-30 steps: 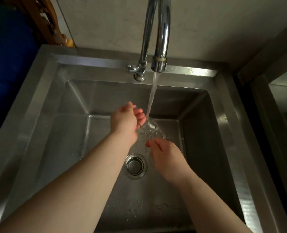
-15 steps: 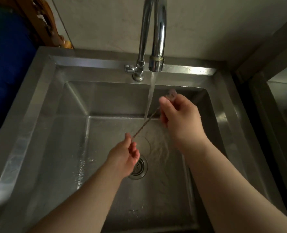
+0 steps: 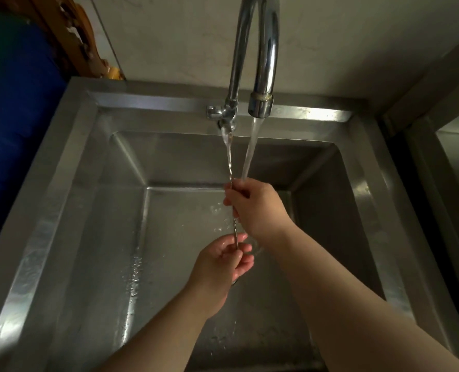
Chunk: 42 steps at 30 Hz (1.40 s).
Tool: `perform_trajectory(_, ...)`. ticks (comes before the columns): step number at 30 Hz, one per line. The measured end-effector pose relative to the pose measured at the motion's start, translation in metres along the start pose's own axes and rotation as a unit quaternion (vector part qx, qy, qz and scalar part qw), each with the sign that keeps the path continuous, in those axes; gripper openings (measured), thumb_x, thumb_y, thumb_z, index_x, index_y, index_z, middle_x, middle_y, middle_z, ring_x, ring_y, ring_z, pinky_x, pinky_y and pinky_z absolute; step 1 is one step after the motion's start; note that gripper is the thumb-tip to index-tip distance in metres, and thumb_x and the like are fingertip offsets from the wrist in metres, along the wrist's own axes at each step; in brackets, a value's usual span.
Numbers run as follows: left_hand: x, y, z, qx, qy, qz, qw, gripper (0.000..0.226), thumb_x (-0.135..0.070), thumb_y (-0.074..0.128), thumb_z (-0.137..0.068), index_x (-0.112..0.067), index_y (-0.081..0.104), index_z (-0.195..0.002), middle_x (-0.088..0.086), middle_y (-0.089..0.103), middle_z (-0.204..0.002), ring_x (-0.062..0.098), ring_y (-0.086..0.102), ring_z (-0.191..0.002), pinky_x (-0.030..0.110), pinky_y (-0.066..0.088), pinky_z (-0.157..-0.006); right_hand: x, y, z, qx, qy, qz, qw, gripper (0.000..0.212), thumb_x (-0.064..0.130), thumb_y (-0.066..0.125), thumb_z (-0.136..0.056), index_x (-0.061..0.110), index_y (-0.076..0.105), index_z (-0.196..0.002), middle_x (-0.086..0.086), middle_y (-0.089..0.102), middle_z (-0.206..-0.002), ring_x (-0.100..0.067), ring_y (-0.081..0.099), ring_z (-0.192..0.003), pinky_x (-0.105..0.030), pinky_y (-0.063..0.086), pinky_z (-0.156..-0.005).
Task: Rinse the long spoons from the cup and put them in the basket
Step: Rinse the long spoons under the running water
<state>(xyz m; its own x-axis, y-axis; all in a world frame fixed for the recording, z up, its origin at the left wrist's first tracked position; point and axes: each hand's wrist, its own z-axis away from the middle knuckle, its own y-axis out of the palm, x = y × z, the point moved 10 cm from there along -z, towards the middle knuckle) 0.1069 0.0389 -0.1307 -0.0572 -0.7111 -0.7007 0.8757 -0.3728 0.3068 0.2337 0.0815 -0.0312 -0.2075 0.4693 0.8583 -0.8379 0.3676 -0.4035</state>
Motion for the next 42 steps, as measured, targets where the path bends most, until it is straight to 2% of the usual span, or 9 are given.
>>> perform_trajectory(7,-0.019,0.017,0.002,0.046,0.081,-0.273,0.958,0.025,-0.028,0.048,-0.1,-0.02,0.066,-0.084,0.0,0.077,-0.072,0.009,0.074,-0.072,0.015,0.055,-0.064,0.015,-0.012,0.004,-0.052,-0.059,-0.052,0.996,0.02,0.03,0.06,-0.095,0.028,0.068,-0.076,0.011,0.07,-0.068,0.001,0.06,-0.056,-0.013,0.047,-0.055)
perform_trajectory(11,-0.032,0.031,0.001,0.039,0.131,-0.299,0.945,0.033,-0.016,0.047,-0.097,-0.028,0.064,-0.072,-0.016,0.072,-0.066,-0.006,0.067,-0.063,0.004,0.045,-0.055,-0.004,0.002,0.014,0.024,-0.006,-0.08,0.996,0.012,0.022,0.061,-0.094,0.031,0.067,-0.089,0.003,0.074,-0.076,-0.008,0.069,-0.062,-0.031,0.058,-0.059)
perform_trajectory(17,-0.037,0.034,-0.011,0.042,0.131,-0.358,0.923,0.03,-0.018,0.052,-0.089,-0.038,0.062,-0.07,-0.02,0.068,-0.062,-0.006,0.062,-0.058,0.011,0.041,-0.05,-0.007,-0.009,0.014,-0.042,-0.016,-0.069,0.997,0.018,0.027,0.059,-0.096,0.027,0.063,-0.078,0.007,0.057,-0.057,0.001,0.052,-0.046,-0.018,0.046,-0.042)
perform_trajectory(20,-0.054,0.011,-0.018,-0.012,0.102,-0.17,0.98,0.021,-0.008,0.055,-0.095,-0.023,0.066,-0.086,-0.007,0.072,-0.069,0.006,0.065,-0.062,0.018,0.046,-0.053,-0.004,-0.019,0.011,-0.062,-0.044,-0.053,0.996,0.013,0.024,0.058,-0.096,0.024,0.066,-0.086,0.009,0.059,-0.063,0.003,0.049,-0.049,-0.011,0.04,-0.05)
perform_trajectory(23,-0.087,-0.004,-0.017,-0.081,0.146,-0.028,0.986,0.018,-0.029,0.054,-0.1,-0.027,0.069,-0.092,-0.01,0.075,-0.083,0.009,0.067,-0.079,0.024,0.049,-0.068,-0.015,-0.01,0.017,-0.032,-0.038,-0.036,0.998,0.013,0.018,0.059,-0.096,0.027,0.068,-0.095,0.017,0.065,-0.068,0.003,0.055,-0.059,-0.014,0.043,-0.06)
perform_trajectory(27,-0.125,0.01,-0.017,-0.095,0.231,-0.048,0.967,0.016,-0.024,0.059,-0.098,-0.027,0.069,-0.087,-0.012,0.076,-0.074,0.001,0.069,-0.077,0.023,0.05,-0.073,-0.036,-0.003,0.035,-0.042,-0.012,-0.048,0.998,0.013,0.017,0.059,-0.095,0.024,0.065,-0.085,0.016,0.058,-0.049,0.001,0.049,-0.044,-0.012,0.038,-0.049)
perform_trajectory(33,-0.143,0.012,-0.032,-0.131,0.232,-0.052,0.962,0.019,-0.024,0.059,-0.099,-0.022,0.067,-0.083,-0.01,0.068,-0.056,0.001,0.063,-0.052,0.014,0.047,-0.052,-0.074,0.003,0.068,-0.045,0.048,-0.046,0.997,0.013,0.023,0.06,-0.095,0.025,0.063,-0.082,0.007,0.061,-0.062,-0.009,0.053,-0.059,-0.03,0.046,-0.061)
perform_trajectory(39,-0.132,0.018,-0.03,-0.131,0.248,-0.204,0.938,0.039,-0.049,0.045,-0.094,-0.023,0.065,-0.073,-0.012,0.071,-0.061,0.004,0.063,-0.05,0.028,0.053,-0.06,-0.109,0.004,0.101,-0.045,0.083,-0.019,0.995,0.018,0.019,0.059,-0.095,0.029,0.062,-0.08,-0.002,0.069,-0.064,-0.007,0.061,-0.053,-0.023,0.048,-0.055)
perform_trajectory(42,-0.133,0.016,-0.029,-0.151,0.272,-0.371,0.875,0.049,-0.054,0.04,-0.094,-0.022,0.061,-0.065,-0.005,0.063,-0.053,0.011,0.058,-0.054,0.028,0.039,-0.052,-0.118,0.005,0.108,-0.062,0.061,0.031,0.996,0.022,0.017,0.062,-0.093,0.031,0.061,-0.077,0.0,0.064,-0.072,-0.007,0.06,-0.068,-0.018,0.046,-0.061)
